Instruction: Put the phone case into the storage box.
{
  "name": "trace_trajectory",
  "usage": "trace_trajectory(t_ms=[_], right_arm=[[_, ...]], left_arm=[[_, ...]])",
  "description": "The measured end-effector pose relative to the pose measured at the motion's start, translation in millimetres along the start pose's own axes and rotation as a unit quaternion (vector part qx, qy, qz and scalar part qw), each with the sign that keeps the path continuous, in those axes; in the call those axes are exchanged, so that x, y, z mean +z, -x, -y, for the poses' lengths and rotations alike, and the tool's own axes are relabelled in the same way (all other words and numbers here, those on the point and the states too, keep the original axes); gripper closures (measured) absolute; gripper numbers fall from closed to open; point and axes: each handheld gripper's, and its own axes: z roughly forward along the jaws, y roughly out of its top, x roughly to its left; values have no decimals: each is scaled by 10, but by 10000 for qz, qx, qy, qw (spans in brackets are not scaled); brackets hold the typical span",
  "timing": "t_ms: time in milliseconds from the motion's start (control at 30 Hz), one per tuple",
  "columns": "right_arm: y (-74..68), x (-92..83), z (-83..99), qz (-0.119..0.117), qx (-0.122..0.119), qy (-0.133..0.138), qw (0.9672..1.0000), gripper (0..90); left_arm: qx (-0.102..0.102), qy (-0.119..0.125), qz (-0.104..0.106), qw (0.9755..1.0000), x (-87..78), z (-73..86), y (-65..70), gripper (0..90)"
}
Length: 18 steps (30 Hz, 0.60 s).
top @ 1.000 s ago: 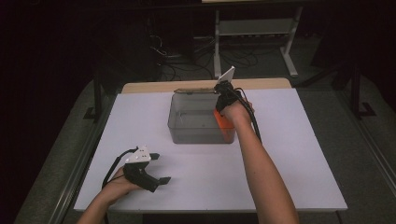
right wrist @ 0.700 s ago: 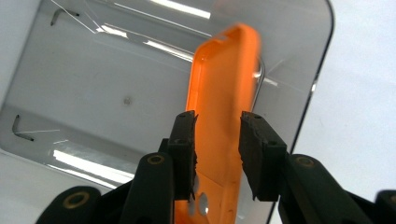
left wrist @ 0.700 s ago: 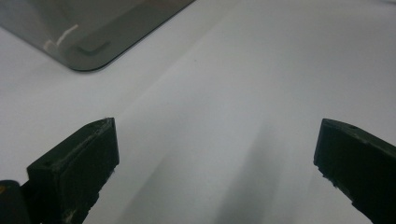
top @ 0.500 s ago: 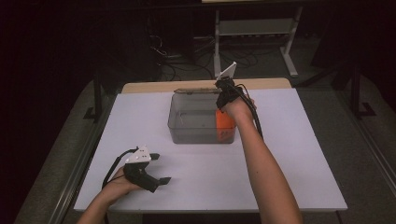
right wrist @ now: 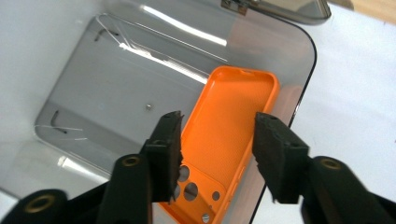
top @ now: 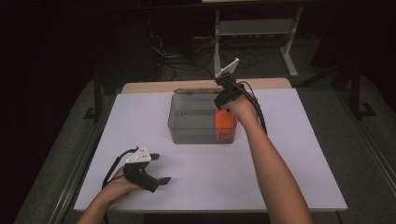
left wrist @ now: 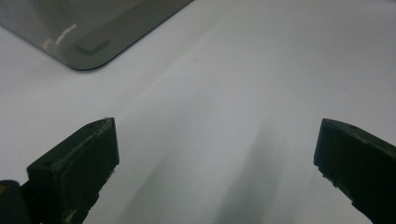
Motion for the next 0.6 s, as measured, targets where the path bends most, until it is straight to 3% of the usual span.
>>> trace_trajectory(t_ms=[33,333,367,533,567,600], right_arm=[[5,-26,30,-54,-132,106,9998,422],[91,-86,213,-254,-489,632,9965,252],[124,-96,262,-341,-584,805,9945,204],[199,-129,381,-457,-854,1279,9870,128],[199,-129,381,-457,-854,1279,9870,128],[220,-149,442,-520,-966,1461,9832,109]], left_arm=[[-8,-5,-10,10000,-1,0,-1,0],[-20,-48,-62,10000,-7,15,0,0],[-21,-34,-71,10000,-12,15,-9,0],[-70,-27,-135,9999,-27,26,-26,0],[-70,-27,-135,9999,-27,26,-26,0],[-79,-22,-155,9998,-35,30,-36,0]])
